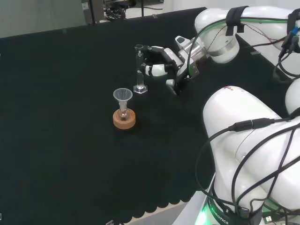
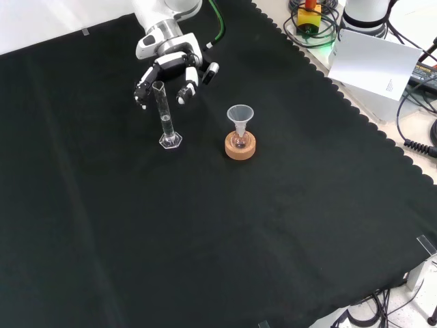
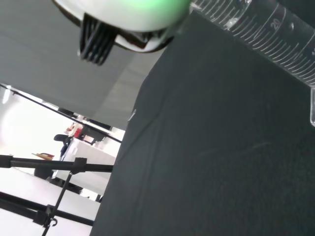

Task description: Pick up the graduated cylinder.

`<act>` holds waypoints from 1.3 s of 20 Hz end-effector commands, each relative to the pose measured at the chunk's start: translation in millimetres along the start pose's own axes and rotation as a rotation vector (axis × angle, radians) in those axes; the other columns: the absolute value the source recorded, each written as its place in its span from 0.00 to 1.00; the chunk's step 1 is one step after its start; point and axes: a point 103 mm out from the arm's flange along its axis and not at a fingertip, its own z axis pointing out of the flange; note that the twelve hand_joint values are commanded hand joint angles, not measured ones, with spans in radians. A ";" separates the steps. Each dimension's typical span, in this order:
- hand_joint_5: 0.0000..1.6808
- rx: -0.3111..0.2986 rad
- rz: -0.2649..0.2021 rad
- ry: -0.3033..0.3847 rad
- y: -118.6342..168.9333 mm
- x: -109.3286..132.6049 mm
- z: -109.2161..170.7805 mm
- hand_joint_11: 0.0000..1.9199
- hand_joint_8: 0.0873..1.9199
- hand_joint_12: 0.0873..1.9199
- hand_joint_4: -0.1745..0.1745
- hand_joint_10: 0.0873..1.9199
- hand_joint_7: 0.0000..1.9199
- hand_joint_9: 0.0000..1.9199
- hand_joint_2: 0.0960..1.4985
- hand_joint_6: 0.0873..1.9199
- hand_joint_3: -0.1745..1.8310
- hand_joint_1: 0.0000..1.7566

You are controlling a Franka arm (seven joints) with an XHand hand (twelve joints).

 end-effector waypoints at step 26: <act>0.41 0.009 -0.029 0.065 13.0 -8.2 24.0 0.21 0.25 0.65 0.58 0.20 0.34 0.41 0.34 0.23 0.42 0.64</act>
